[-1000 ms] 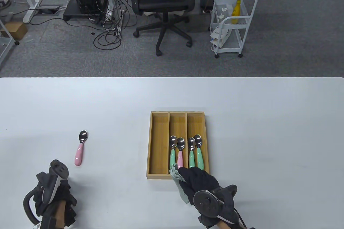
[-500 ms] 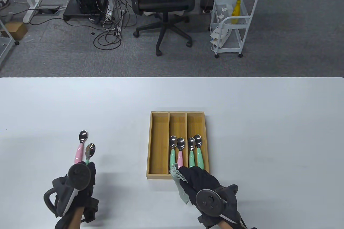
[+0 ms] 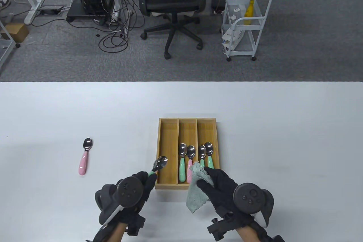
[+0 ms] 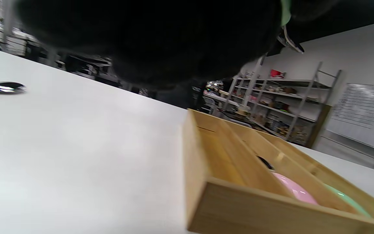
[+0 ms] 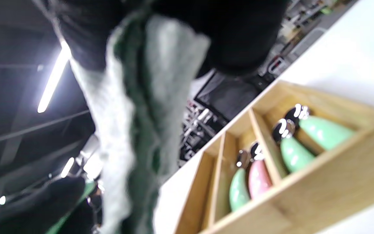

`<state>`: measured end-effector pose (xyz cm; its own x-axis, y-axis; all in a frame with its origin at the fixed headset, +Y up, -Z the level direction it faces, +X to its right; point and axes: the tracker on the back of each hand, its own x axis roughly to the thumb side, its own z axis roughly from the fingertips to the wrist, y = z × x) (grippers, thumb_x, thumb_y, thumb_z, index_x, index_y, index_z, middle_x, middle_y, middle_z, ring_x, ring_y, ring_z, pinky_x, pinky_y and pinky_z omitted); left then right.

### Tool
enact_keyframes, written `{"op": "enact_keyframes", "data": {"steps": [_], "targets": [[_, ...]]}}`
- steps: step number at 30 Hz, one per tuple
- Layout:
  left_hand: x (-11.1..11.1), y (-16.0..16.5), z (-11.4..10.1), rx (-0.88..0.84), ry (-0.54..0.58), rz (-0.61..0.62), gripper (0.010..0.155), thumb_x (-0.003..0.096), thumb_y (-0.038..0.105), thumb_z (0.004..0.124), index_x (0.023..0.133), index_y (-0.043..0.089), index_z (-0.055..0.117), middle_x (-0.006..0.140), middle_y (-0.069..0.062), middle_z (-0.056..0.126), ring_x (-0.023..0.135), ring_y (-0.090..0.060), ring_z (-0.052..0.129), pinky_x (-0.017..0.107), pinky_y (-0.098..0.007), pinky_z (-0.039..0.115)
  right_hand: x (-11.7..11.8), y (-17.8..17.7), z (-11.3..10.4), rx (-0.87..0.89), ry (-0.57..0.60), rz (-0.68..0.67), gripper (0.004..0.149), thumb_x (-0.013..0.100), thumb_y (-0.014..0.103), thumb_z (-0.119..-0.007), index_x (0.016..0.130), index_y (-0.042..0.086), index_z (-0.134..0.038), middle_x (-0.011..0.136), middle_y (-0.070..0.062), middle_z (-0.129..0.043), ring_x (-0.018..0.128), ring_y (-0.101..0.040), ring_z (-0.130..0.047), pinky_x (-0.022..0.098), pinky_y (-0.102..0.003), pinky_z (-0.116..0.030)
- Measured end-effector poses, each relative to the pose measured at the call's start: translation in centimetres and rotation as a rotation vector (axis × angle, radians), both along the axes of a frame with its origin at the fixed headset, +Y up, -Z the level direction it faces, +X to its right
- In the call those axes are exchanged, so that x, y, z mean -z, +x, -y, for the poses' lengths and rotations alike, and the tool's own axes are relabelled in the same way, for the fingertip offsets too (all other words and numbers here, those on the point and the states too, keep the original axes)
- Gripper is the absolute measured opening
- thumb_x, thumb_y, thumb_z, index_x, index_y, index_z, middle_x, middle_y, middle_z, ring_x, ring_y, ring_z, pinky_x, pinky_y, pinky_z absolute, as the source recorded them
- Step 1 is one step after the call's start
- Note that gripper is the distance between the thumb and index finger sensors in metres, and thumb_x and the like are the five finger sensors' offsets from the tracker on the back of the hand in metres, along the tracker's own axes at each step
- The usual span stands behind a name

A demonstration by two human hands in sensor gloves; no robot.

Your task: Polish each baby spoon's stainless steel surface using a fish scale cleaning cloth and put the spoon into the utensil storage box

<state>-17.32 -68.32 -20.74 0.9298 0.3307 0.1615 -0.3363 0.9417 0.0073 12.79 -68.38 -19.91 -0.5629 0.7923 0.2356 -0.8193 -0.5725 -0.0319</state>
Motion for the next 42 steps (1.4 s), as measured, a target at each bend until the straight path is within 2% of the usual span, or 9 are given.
{"op": "enact_keyframes", "data": {"steps": [6,12,18,26,28,30,32,36,42], "targets": [[0.1,3.8,0.8,-0.025,-0.032,0.187,0.046,0.0547,0.060,0.058,0.065,0.029,0.089,0.044,0.006,0.101,0.034,-0.019,0.103,0.028,-0.036,0.092,0.4,1.2,-0.2,0.027,0.011,0.023,0.047,0.054,0.047,-0.077,0.097,0.028,-0.071,0.085,0.003,-0.083,0.060,-0.010,-0.093,0.053,-0.036,-0.084],[-0.1,6.4,1.0,-0.070,-0.107,0.353,0.046,0.0542,0.061,0.059,0.066,0.029,0.089,0.045,0.005,0.100,0.037,-0.019,0.103,0.030,-0.037,0.092,0.7,1.2,0.1,-0.097,0.039,0.083,0.046,0.055,0.049,-0.076,0.097,0.029,-0.071,0.088,0.002,-0.081,0.063,-0.012,-0.092,0.055,-0.038,-0.082],[-0.3,6.5,2.0,-0.126,-0.105,0.359,0.046,0.0545,0.060,0.059,0.065,0.028,0.090,0.044,0.005,0.100,0.036,-0.020,0.103,0.029,-0.037,0.092,0.6,0.4,0.6,-0.200,0.054,0.066,0.050,0.058,0.045,-0.074,0.104,0.028,-0.066,0.096,-0.003,-0.080,0.066,-0.017,-0.095,0.054,-0.039,-0.084],[-0.9,5.5,2.5,-0.134,-0.043,0.355,0.045,0.0547,0.059,0.060,0.063,0.027,0.090,0.042,0.004,0.100,0.033,-0.019,0.102,0.027,-0.037,0.092,0.4,-2.0,1.7,-0.360,0.028,-0.167,0.053,0.059,0.050,-0.060,0.106,0.024,-0.063,0.096,-0.007,-0.083,0.062,-0.021,-0.098,0.051,-0.042,-0.084],[-1.0,5.4,2.6,-0.126,-0.050,0.357,0.045,0.0546,0.059,0.060,0.063,0.027,0.091,0.042,0.004,0.100,0.033,-0.020,0.102,0.027,-0.037,0.092,0.6,-2.1,1.9,-0.382,-0.003,-0.234,0.062,0.057,0.056,-0.061,0.108,0.022,-0.060,0.097,-0.008,-0.081,0.062,-0.021,-0.098,0.051,-0.042,-0.084],[-1.0,5.3,2.6,-0.119,-0.043,0.359,0.045,0.0544,0.059,0.061,0.063,0.027,0.091,0.041,0.004,0.100,0.033,-0.019,0.102,0.027,-0.037,0.092,0.9,-2.1,2.1,-0.381,-0.051,-0.290,0.068,0.053,0.057,-0.068,0.109,0.021,-0.057,0.097,-0.008,-0.080,0.061,-0.021,-0.097,0.051,-0.042,-0.084],[-1.0,5.4,2.6,-0.113,-0.038,0.373,0.044,0.0545,0.058,0.061,0.063,0.026,0.091,0.041,0.004,0.100,0.032,-0.020,0.102,0.027,-0.037,0.092,1.1,-2.1,2.2,-0.380,-0.085,-0.321,0.065,0.053,0.049,-0.077,0.108,0.020,-0.057,0.093,-0.007,-0.082,0.057,-0.017,-0.098,0.049,-0.040,-0.086],[-1.4,5.8,2.5,-0.075,-0.003,0.404,0.043,0.0547,0.057,0.062,0.063,0.027,0.090,0.042,0.004,0.099,0.033,-0.020,0.102,0.028,-0.037,0.092,1.3,-1.9,2.1,-0.363,-0.093,-0.337,0.053,0.054,0.039,-0.078,0.103,0.023,-0.064,0.086,-0.009,-0.087,0.048,-0.007,-0.099,0.043,-0.033,-0.090],[-2.2,6.4,2.1,-0.112,0.066,0.373,0.043,0.0559,0.057,0.060,0.065,0.026,0.089,0.042,0.005,0.098,0.033,-0.018,0.101,0.028,-0.036,0.091,1.4,-0.9,2.1,-0.162,-0.102,-0.228,0.046,0.056,0.036,-0.075,0.099,0.024,-0.069,0.080,-0.009,-0.090,0.042,-0.004,-0.100,0.039,-0.030,-0.092]]}}
